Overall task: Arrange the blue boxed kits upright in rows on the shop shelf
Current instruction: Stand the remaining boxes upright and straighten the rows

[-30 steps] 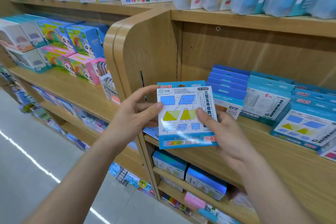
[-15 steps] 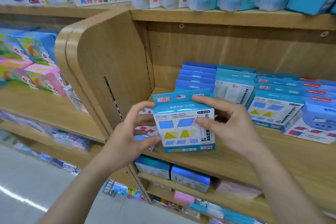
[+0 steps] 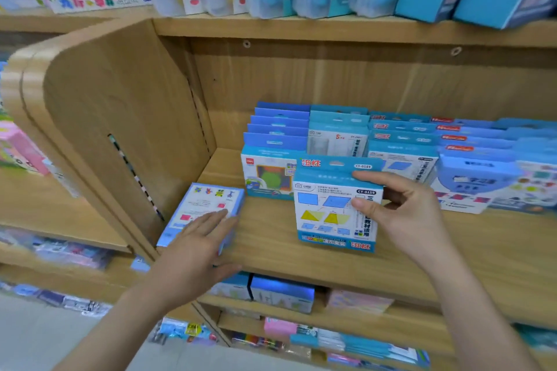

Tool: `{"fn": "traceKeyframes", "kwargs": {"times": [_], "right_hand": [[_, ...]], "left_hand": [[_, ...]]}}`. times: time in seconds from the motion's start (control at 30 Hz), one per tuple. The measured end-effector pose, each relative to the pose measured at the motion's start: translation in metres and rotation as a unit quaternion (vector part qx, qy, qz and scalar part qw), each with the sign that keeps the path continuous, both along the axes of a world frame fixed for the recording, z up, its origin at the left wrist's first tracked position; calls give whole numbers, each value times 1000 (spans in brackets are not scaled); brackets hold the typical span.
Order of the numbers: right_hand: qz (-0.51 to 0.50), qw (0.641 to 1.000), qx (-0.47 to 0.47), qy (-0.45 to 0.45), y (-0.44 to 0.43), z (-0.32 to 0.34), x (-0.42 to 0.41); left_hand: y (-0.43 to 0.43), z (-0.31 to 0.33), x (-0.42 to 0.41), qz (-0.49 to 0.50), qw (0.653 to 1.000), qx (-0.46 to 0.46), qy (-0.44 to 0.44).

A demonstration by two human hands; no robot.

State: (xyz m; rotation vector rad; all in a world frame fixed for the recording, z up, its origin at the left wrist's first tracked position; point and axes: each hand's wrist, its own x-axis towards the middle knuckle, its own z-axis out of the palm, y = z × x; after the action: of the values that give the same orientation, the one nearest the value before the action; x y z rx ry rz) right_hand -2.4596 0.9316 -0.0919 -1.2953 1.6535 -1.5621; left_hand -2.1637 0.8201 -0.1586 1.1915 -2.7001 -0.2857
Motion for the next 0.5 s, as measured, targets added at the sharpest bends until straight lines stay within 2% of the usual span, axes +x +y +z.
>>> {"fn": "traceKeyframes", "kwargs": {"times": [0.07, 0.2, 0.27, 0.37, 0.43, 0.5], "right_hand": [[-7, 1000, 6, 23, 10, -6, -11], [-9, 999, 11, 38, 29, -17, -29], [-6, 1000, 7, 29, 37, -21, -39], [-4, 1000, -3, -2, 47, -28, -56], [-13, 1000, -10, -13, 53, -32, -70], [-30, 999, -24, -9, 57, -36, -84]], "left_hand": [[14, 11, -30, -17, 996, -12, 87], [42, 28, -99, -42, 968, 114, 218], [46, 29, -130, -51, 950, 176, 252], [48, 28, -168, -36, 932, 223, 284], [47, 28, -187, -28, 928, 231, 292], [42, 28, -206, -17, 938, 201, 283]]}}
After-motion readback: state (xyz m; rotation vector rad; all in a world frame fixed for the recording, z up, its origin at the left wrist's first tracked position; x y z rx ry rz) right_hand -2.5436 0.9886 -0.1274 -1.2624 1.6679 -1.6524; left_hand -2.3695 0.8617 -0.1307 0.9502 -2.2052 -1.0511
